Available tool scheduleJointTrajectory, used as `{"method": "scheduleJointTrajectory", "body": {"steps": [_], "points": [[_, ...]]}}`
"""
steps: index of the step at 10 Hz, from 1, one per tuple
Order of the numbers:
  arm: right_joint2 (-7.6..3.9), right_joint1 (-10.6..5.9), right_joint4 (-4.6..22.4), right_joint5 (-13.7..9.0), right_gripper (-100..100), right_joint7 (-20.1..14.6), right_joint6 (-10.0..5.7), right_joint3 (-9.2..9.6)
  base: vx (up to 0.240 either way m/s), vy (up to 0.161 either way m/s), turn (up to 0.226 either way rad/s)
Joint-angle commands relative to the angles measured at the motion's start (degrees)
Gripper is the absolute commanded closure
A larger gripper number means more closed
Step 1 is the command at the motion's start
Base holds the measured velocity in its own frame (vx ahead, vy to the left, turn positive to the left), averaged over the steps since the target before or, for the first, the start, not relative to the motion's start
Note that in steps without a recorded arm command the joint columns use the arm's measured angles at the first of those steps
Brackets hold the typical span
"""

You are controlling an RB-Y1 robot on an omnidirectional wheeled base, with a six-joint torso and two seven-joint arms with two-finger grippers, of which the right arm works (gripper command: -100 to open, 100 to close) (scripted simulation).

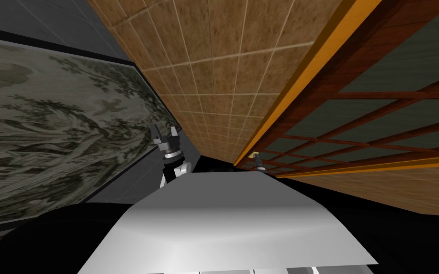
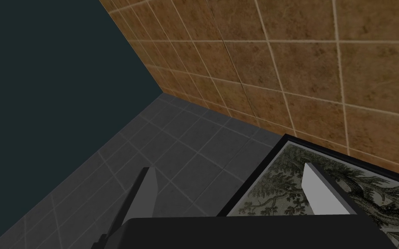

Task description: Pull the door open

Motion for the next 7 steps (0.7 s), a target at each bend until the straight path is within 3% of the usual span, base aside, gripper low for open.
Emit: {"method": "scheduleJointTrajectory", "body": {"steps": [1,7], "points": [[-0.03,-0.11,0.0,-1.0,100,-2.9,0.42,0.52,-0.039,-0.011,0.038],[-0.17,-0.99,0.3,-3.6,100,-10.1,1.07,2.10,-0.049,-0.019,0.040]]}}
